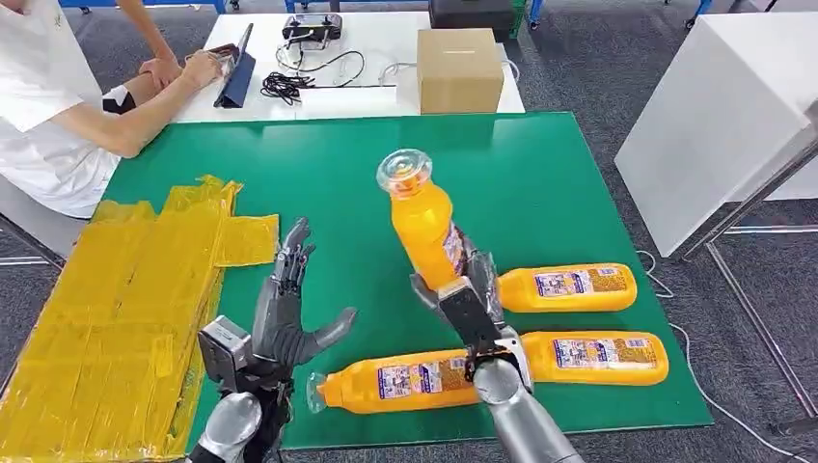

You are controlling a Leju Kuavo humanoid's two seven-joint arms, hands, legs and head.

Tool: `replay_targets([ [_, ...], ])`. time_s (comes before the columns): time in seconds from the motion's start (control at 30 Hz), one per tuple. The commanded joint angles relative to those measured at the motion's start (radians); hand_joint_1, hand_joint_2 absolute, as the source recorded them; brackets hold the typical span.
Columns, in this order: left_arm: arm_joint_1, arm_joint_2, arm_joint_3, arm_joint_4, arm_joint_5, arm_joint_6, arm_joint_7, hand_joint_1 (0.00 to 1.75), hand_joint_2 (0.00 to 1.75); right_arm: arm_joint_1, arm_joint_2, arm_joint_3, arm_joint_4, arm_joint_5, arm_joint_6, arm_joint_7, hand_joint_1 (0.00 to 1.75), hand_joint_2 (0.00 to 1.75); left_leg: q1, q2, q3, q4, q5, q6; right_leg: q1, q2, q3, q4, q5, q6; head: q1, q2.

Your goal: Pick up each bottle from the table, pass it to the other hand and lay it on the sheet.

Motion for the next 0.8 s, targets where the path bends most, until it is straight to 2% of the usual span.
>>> replay_targets([
  [0.03,-0.058,0.038,-0.036,0.052,0.008,-0.012,0.008,0.0,1.75,-0.036,-0.014,0.096,0.023,0.014,0.036,-0.009,1.75,1.75,-0.001,0.0,0.003,-0.001,-0.001,0.0,-0.001,0.0,0.002,-0.001,-0.001,0.001,0.0,0.0],
  [0.27,-0.088,0.044,-0.063,0.06,0.027,-0.042,0.013,0.0,1.75,-0.076,-0.006,0.229,0.064,0.106,0.055,-0.044,1.75,1.75,0.0,0.002,0.004,-0.001,-0.002,0.0,-0.001,0.002,0.004,-0.001,-0.001,0.001,0.0,0.0],
  [0.43,-0.102,0.044,-0.066,0.066,0.039,-0.053,0.021,0.0,1.75,-0.088,0.0,0.319,0.059,0.223,0.001,-0.059,1.75,1.75,0.0,0.002,0.003,-0.001,-0.001,0.0,0.0,0.001,0.003,-0.001,-0.001,0.001,0.0,0.0],
  [0.8,-0.102,0.044,-0.066,0.066,0.039,-0.053,0.021,0.0,1.75,-0.088,0.0,0.319,0.059,0.223,0.001,-0.059,1.75,1.75,0.0,0.001,0.002,-0.001,-0.001,0.0,-0.001,0.0,0.003,-0.001,-0.001,0.001,0.0,0.0],
])
